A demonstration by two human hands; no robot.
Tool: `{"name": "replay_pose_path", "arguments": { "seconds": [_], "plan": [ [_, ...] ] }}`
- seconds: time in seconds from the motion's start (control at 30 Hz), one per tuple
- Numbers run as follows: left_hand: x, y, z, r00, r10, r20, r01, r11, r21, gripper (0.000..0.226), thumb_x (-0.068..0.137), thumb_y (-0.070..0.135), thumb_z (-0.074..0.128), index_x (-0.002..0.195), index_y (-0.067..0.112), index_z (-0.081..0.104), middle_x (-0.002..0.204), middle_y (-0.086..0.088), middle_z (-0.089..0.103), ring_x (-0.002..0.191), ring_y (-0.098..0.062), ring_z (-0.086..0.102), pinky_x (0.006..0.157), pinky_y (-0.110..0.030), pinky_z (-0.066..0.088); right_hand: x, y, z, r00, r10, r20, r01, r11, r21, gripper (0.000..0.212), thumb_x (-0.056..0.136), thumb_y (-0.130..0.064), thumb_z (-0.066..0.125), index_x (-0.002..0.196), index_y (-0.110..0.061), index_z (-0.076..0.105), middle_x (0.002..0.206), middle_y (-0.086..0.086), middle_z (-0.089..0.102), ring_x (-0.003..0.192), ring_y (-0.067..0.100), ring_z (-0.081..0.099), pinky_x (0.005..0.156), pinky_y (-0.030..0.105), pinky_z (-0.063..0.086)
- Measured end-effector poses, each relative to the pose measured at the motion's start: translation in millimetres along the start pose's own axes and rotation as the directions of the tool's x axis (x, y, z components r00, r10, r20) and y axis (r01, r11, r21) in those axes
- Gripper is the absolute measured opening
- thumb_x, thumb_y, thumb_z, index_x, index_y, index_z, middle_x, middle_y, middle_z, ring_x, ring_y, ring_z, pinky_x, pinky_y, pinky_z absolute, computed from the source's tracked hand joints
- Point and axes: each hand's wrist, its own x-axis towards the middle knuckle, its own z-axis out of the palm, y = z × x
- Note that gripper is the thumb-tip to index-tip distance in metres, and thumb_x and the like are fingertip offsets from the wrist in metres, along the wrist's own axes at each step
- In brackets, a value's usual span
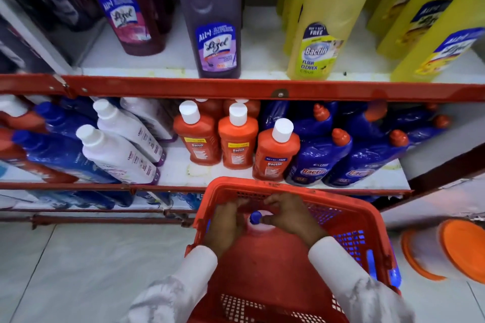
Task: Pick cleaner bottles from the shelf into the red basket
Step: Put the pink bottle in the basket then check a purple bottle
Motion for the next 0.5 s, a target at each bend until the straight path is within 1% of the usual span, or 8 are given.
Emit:
{"name": "replay_pose_path", "arguments": {
  "seconds": [0.07, 0.1, 0.17, 0.2, 0.27, 0.33, 0.43, 0.5],
  "plan": [
    [-5, 22, -37, 0.979, 0.165, -0.124, -0.146, 0.978, 0.148, 0.047, 0.081, 0.011, 0.056, 0.125, 0.029, 0.055, 0.124, 0.001, 0.066, 0.116, -0.016, 0.057, 0.104, -0.032, 0.045, -9, -29, -24, 0.992, -0.082, -0.091, 0.08, 0.997, -0.017, 0.033, 0.071, -0.022, 0.085, 0.104, -0.019, 0.078, 0.104, 0.001, 0.08, 0.095, 0.012, 0.074, 0.087, 0.026, 0.056],
    [-6, 34, -57, 0.951, 0.248, -0.186, -0.206, 0.953, 0.22, 0.047, 0.084, 0.017, 0.057, 0.128, 0.031, 0.05, 0.126, 0.002, 0.063, 0.118, -0.016, 0.054, 0.104, -0.033, 0.043, -14, -46, -37, 0.981, -0.116, -0.153, 0.116, 0.993, -0.006, 0.031, 0.072, -0.023, 0.082, 0.103, -0.024, 0.078, 0.101, -0.004, 0.08, 0.092, 0.006, 0.074, 0.086, 0.025, 0.057],
    [-5, 55, -92, 0.861, 0.407, -0.306, -0.31, 0.896, 0.319, 0.049, 0.085, 0.023, 0.06, 0.131, 0.032, 0.046, 0.132, 0.004, 0.056, 0.122, -0.016, 0.047, 0.107, -0.032, 0.039, -23, -80, -57, 0.936, -0.155, -0.317, 0.166, 0.986, 0.008, 0.028, 0.072, -0.029, 0.078, 0.1, -0.033, 0.075, 0.09, -0.015, 0.078, 0.087, -0.002, 0.072, 0.084, 0.025, 0.059],
    [-5, 65, -108, 0.805, 0.467, -0.365, -0.338, 0.868, 0.364, 0.049, 0.086, 0.024, 0.061, 0.132, 0.031, 0.047, 0.136, 0.004, 0.053, 0.124, -0.018, 0.045, 0.108, -0.033, 0.037, -29, -97, -66, 0.9, -0.165, -0.403, 0.18, 0.984, 0.0, 0.028, 0.072, -0.032, 0.077, 0.099, -0.036, 0.074, 0.087, -0.018, 0.077, 0.085, -0.001, 0.072, 0.081, 0.027, 0.06],
    [-1, 83, -138, 0.708, 0.54, -0.455, -0.321, 0.82, 0.474, 0.05, 0.086, 0.028, 0.061, 0.134, 0.029, 0.046, 0.143, -0.001, 0.047, 0.13, -0.025, 0.041, 0.112, -0.04, 0.033, -35, -131, -81, 0.823, -0.199, -0.532, 0.215, 0.976, -0.032, 0.03, 0.072, -0.038, 0.073, 0.102, -0.038, 0.072, 0.089, -0.017, 0.077, 0.088, 0.007, 0.073, 0.079, 0.034, 0.061],
    [6, 93, -160, 0.667, 0.56, -0.492, -0.241, 0.787, 0.569, 0.055, 0.086, 0.035, 0.057, 0.138, 0.029, 0.041, 0.151, -0.004, 0.039, 0.137, -0.03, 0.033, 0.113, -0.047, 0.029, -35, -158, -93, 0.75, -0.249, -0.614, 0.285, 0.958, -0.039, 0.034, 0.073, -0.041, 0.07, 0.106, -0.035, 0.069, 0.094, -0.012, 0.078, 0.092, 0.015, 0.074, 0.08, 0.04, 0.061],
    [19, 99, -189, 0.67, 0.548, -0.501, -0.161, 0.766, 0.622, 0.065, 0.083, 0.042, 0.056, 0.143, 0.026, 0.034, 0.156, -0.007, 0.032, 0.143, -0.034, 0.025, 0.114, -0.057, 0.026, -28, -196, -102, 0.615, -0.301, -0.728, 0.389, 0.92, -0.052, 0.045, 0.075, -0.04, 0.07, 0.118, -0.03, 0.063, 0.112, -0.002, 0.074, 0.105, 0.025, 0.069, 0.086, 0.043, 0.058],
    [31, 98, -204, 0.688, 0.518, -0.508, -0.123, 0.773, 0.623, 0.068, 0.083, 0.043, 0.055, 0.143, 0.023, 0.032, 0.156, -0.009, 0.03, 0.145, -0.035, 0.021, 0.116, -0.062, 0.022, -15, -219, -104, 0.534, -0.318, -0.784, 0.428, 0.901, -0.074, 0.06, 0.076, -0.035, 0.074, 0.131, -0.019, 0.055, 0.128, 0.005, 0.065, 0.119, 0.03, 0.059, 0.098, 0.042, 0.051]
  ]
}}
